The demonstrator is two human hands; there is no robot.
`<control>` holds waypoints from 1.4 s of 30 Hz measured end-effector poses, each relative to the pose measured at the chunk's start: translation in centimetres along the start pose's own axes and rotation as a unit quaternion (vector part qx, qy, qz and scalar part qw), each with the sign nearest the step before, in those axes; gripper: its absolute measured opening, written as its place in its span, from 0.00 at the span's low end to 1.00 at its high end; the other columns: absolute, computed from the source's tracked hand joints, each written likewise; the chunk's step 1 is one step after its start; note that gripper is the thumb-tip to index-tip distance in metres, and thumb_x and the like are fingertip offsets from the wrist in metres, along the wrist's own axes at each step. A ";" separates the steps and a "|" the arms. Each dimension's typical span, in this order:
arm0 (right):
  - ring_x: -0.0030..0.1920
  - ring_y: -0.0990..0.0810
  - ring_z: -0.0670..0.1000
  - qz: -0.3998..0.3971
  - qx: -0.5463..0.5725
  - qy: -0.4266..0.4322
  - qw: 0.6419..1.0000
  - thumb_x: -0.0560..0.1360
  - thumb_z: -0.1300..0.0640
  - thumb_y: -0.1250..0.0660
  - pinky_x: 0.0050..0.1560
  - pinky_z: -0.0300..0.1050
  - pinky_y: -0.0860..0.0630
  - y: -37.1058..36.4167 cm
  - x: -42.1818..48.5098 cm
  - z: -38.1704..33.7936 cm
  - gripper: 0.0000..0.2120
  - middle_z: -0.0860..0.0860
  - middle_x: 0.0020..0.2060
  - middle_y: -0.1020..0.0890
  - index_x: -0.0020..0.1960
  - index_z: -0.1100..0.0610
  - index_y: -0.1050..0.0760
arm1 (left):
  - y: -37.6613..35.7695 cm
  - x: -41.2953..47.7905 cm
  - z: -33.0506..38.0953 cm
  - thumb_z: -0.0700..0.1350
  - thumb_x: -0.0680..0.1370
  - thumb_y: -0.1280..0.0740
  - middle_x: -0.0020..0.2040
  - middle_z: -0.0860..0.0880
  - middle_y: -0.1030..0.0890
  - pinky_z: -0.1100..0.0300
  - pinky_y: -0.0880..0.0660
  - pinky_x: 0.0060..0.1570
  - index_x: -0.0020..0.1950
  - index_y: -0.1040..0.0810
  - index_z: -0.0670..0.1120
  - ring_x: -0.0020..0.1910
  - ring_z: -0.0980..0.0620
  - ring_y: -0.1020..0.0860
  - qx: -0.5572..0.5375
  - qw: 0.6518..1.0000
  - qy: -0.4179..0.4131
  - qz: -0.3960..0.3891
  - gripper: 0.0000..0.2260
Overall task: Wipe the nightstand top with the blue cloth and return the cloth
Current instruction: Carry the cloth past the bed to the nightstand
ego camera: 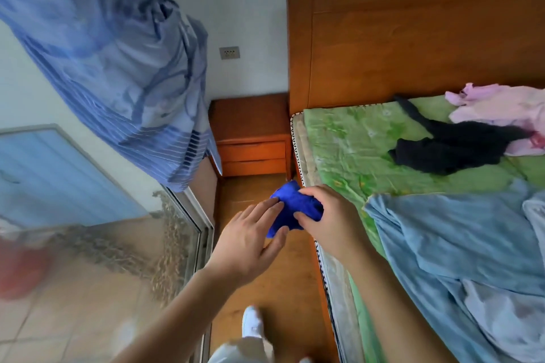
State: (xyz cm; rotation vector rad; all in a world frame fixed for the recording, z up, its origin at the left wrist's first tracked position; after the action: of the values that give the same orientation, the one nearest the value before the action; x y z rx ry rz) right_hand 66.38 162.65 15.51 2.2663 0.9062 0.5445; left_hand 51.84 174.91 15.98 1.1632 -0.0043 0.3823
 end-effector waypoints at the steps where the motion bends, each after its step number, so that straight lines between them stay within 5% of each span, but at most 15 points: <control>1: 0.52 0.21 0.45 -0.001 0.001 -0.003 1.000 0.71 0.53 0.25 0.53 0.45 0.22 -0.2 1.2 0.6 0.19 0.41 0.54 0.19 0.62 0.48 0.22 | -0.3 1.3 -0.7 0.59 0.83 0.47 0.69 0.49 0.24 0.52 0.25 0.61 0.72 0.28 0.46 0.63 0.50 0.24 0.002 1.000 -0.003 -0.003 0.25; 22: 0.51 0.22 0.44 -0.049 -0.036 -0.071 0.996 0.72 0.54 0.26 0.55 0.41 0.23 -4.3 37.8 5.6 0.21 0.42 0.55 0.19 0.63 0.48 0.23 | -1.8 33.2 -21.7 0.56 0.81 0.42 0.66 0.47 0.21 0.52 0.25 0.59 0.68 0.24 0.43 0.61 0.48 0.22 0.030 0.997 -0.075 0.000 0.23; 30: 0.53 0.21 0.44 -0.145 -0.036 -0.014 0.989 0.71 0.53 0.26 0.57 0.42 0.24 -10.2 51.7 8.2 0.20 0.42 0.56 0.19 0.62 0.46 0.23 | -3.6 40.1 -30.2 0.55 0.81 0.40 0.64 0.45 0.21 0.51 0.23 0.54 0.68 0.25 0.43 0.59 0.47 0.22 0.045 0.999 0.017 0.014 0.22; 35: 0.42 0.22 0.40 -0.201 -0.007 0.026 0.979 0.72 0.52 0.27 0.49 0.43 0.22 -12.2 61.3 9.5 0.17 0.40 0.51 0.20 0.60 0.44 0.24 | -3.6 46.5 -34.1 0.56 0.82 0.43 0.65 0.43 0.20 0.50 0.23 0.55 0.69 0.25 0.41 0.59 0.46 0.21 0.083 0.994 0.077 0.013 0.23; 42: 0.52 0.23 0.42 -0.228 -0.022 0.098 0.968 0.72 0.50 0.26 0.57 0.39 0.26 -12.6 73.7 11.6 0.19 0.42 0.55 0.20 0.62 0.47 0.23 | -3.2 56.1 -37.3 0.55 0.82 0.40 0.66 0.44 0.21 0.48 0.23 0.57 0.69 0.25 0.41 0.62 0.46 0.22 0.080 0.986 0.144 0.031 0.23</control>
State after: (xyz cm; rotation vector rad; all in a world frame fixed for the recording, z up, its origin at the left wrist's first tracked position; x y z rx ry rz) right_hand 117.16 218.33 8.76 1.8946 1.4483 0.5748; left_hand 98.09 223.49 9.24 1.2589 0.2464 0.6129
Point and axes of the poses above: each hand's wrist, its own x-axis towards the middle knuckle, its own y-axis out of the back of the hand, z = x × y, the point moved 3 cm from there along x, towards the middle knuckle
